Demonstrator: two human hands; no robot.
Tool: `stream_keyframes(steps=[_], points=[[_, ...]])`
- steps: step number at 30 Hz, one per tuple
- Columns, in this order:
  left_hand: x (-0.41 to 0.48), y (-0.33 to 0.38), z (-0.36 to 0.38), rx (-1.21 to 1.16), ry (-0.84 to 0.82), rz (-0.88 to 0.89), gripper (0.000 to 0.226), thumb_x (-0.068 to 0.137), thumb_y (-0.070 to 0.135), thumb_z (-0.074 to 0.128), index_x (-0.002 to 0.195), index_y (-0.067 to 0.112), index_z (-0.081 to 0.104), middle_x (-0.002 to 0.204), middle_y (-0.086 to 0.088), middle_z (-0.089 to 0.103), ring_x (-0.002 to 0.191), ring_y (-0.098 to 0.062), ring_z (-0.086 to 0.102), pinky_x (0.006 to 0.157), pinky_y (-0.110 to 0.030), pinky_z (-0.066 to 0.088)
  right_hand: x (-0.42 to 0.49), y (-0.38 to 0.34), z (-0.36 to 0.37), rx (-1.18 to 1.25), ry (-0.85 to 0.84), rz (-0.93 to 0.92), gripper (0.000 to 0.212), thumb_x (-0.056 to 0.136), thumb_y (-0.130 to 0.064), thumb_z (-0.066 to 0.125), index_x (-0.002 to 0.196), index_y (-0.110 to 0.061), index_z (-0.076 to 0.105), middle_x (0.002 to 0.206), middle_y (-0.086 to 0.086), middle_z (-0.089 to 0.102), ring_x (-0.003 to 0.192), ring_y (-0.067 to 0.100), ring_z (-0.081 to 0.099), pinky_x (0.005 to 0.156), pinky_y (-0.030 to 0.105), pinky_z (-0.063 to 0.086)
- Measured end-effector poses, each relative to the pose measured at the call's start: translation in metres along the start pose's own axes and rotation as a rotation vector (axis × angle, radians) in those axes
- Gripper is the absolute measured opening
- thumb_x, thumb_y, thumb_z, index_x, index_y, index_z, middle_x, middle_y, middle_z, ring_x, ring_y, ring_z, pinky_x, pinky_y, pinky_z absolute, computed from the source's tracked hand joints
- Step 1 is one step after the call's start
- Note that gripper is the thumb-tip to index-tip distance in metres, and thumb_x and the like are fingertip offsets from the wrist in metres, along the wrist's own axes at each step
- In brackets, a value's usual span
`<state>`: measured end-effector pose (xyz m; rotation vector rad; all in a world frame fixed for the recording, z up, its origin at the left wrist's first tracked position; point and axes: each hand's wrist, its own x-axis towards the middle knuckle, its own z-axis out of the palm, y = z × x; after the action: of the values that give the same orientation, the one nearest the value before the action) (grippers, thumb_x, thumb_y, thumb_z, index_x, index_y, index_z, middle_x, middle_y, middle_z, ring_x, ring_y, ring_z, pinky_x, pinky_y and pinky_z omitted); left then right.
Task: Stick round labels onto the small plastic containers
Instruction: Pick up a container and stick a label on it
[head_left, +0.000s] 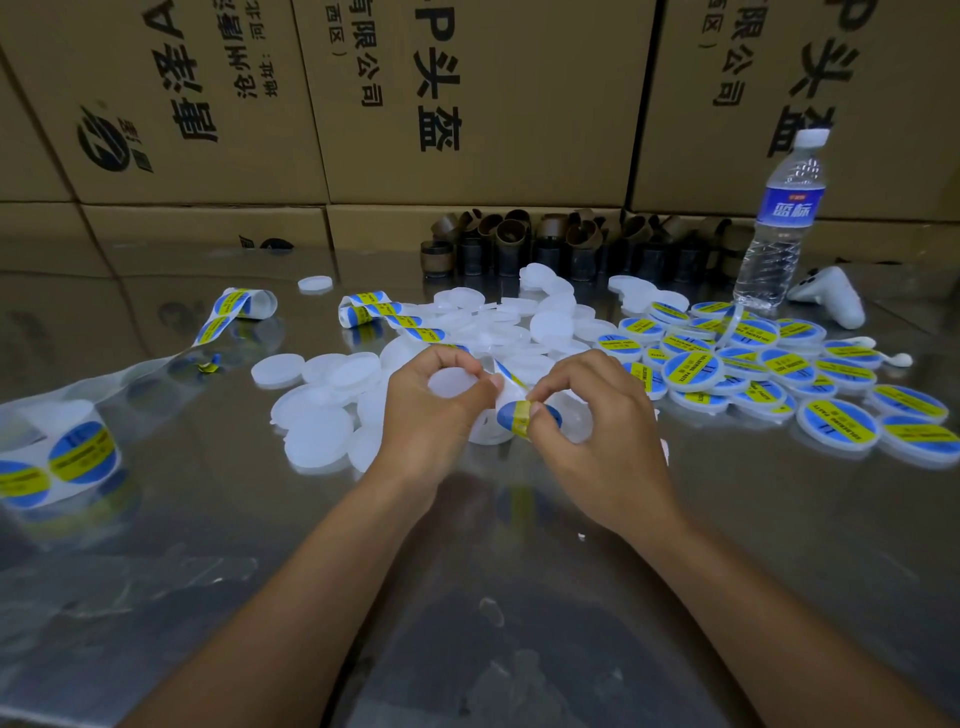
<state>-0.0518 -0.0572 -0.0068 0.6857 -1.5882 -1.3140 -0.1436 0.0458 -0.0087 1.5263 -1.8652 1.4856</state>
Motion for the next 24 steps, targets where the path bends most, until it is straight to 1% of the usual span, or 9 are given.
stream_keyframes(steps=[2, 5, 6, 10, 13, 15, 19, 21, 24], points=[[0.0009, -0.0012, -0.0005, 0.012, 0.020, -0.007, 0.022, 0.077, 0.009, 0.075, 0.070, 0.020, 0.058, 0.059, 0.022, 0.061, 0.056, 0.010, 0.053, 0.055, -0.011, 0.046, -0.0003, -0.0007, -0.0001, 0.056, -0.001, 0.036, 0.006, 0.069, -0.011, 0.058, 0.069, -0.017, 0.060, 0.080, -0.002, 0.058, 0.080, 0.015, 0.054, 0.078, 0.032, 0.043], [0.0021, -0.0024, -0.0013, 0.010, 0.036, -0.021, 0.023, 0.077, 0.008, 0.074, 0.069, 0.022, 0.057, 0.061, 0.020, 0.062, 0.060, 0.009, 0.054, 0.067, -0.020, 0.048, 0.0004, -0.0032, 0.0001, 0.176, -0.011, 0.113, 0.013, 0.067, -0.011, 0.056, 0.065, -0.024, 0.056, 0.081, -0.007, 0.055, 0.081, 0.000, 0.051, 0.076, 0.009, 0.035], [0.0021, -0.0023, -0.0014, 0.004, 0.037, -0.023, 0.024, 0.077, 0.007, 0.074, 0.068, 0.022, 0.057, 0.062, 0.019, 0.063, 0.060, 0.007, 0.054, 0.070, -0.022, 0.048, 0.0011, -0.0037, 0.0000, 0.216, -0.009, 0.138, 0.015, 0.067, -0.010, 0.056, 0.064, -0.025, 0.056, 0.081, -0.007, 0.054, 0.080, -0.002, 0.051, 0.075, 0.006, 0.033], [0.0020, -0.0017, -0.0013, -0.022, 0.040, -0.013, 0.026, 0.078, 0.003, 0.073, 0.068, 0.020, 0.056, 0.057, 0.018, 0.062, 0.053, 0.007, 0.054, 0.060, -0.013, 0.047, 0.0048, -0.0048, -0.0030, 0.337, 0.025, 0.210, 0.014, 0.068, -0.011, 0.056, 0.064, -0.025, 0.056, 0.080, -0.004, 0.054, 0.080, 0.000, 0.050, 0.076, 0.009, 0.035], [0.0018, -0.0018, -0.0015, -0.023, 0.043, -0.017, 0.025, 0.077, 0.005, 0.074, 0.068, 0.019, 0.056, 0.059, 0.016, 0.061, 0.050, 0.003, 0.055, 0.057, -0.013, 0.046, 0.0060, -0.0065, -0.0062, 0.399, 0.070, 0.228, 0.014, 0.070, -0.014, 0.055, 0.069, -0.028, 0.058, 0.084, 0.001, 0.055, 0.081, 0.006, 0.052, 0.079, 0.022, 0.040], [0.0016, -0.0017, -0.0012, -0.025, 0.043, -0.013, 0.024, 0.077, 0.005, 0.074, 0.069, 0.019, 0.056, 0.056, 0.019, 0.060, 0.048, 0.004, 0.054, 0.054, -0.011, 0.045, 0.0054, -0.0077, -0.0071, 0.392, 0.074, 0.217, 0.019, 0.070, -0.014, 0.056, 0.077, -0.032, 0.061, 0.089, 0.001, 0.055, 0.082, 0.007, 0.052, 0.080, 0.022, 0.040], [0.0014, -0.0009, -0.0007, -0.029, 0.034, -0.022, 0.024, 0.076, 0.008, 0.075, 0.069, 0.020, 0.057, 0.058, 0.020, 0.061, 0.051, 0.004, 0.055, 0.062, -0.018, 0.048, 0.0019, -0.0063, -0.0045, 0.366, -0.036, 0.158, 0.041, 0.075, -0.009, 0.057, 0.106, -0.036, 0.060, 0.101, -0.008, 0.059, 0.088, 0.005, 0.057, 0.084, 0.010, 0.038], [0.0012, -0.0008, -0.0010, -0.041, 0.026, -0.027, 0.023, 0.076, 0.008, 0.076, 0.069, 0.020, 0.057, 0.059, 0.019, 0.062, 0.054, 0.004, 0.057, 0.068, -0.023, 0.049, -0.0003, -0.0042, -0.0035, 0.386, -0.101, 0.142, 0.052, 0.079, -0.002, 0.058, 0.117, -0.038, 0.055, 0.105, -0.006, 0.061, 0.095, 0.007, 0.059, 0.089, 0.012, 0.040], [-0.0003, 0.0001, -0.0018, -0.049, 0.001, -0.018, 0.021, 0.077, 0.008, 0.075, 0.070, 0.019, 0.058, 0.061, 0.018, 0.064, 0.057, 0.004, 0.059, 0.071, -0.025, 0.050, -0.0026, -0.0004, -0.0023, 0.375, -0.175, 0.141, 0.065, 0.082, 0.004, 0.057, 0.123, -0.046, 0.046, 0.108, -0.007, 0.064, 0.104, 0.004, 0.058, 0.095, 0.016, 0.041]])
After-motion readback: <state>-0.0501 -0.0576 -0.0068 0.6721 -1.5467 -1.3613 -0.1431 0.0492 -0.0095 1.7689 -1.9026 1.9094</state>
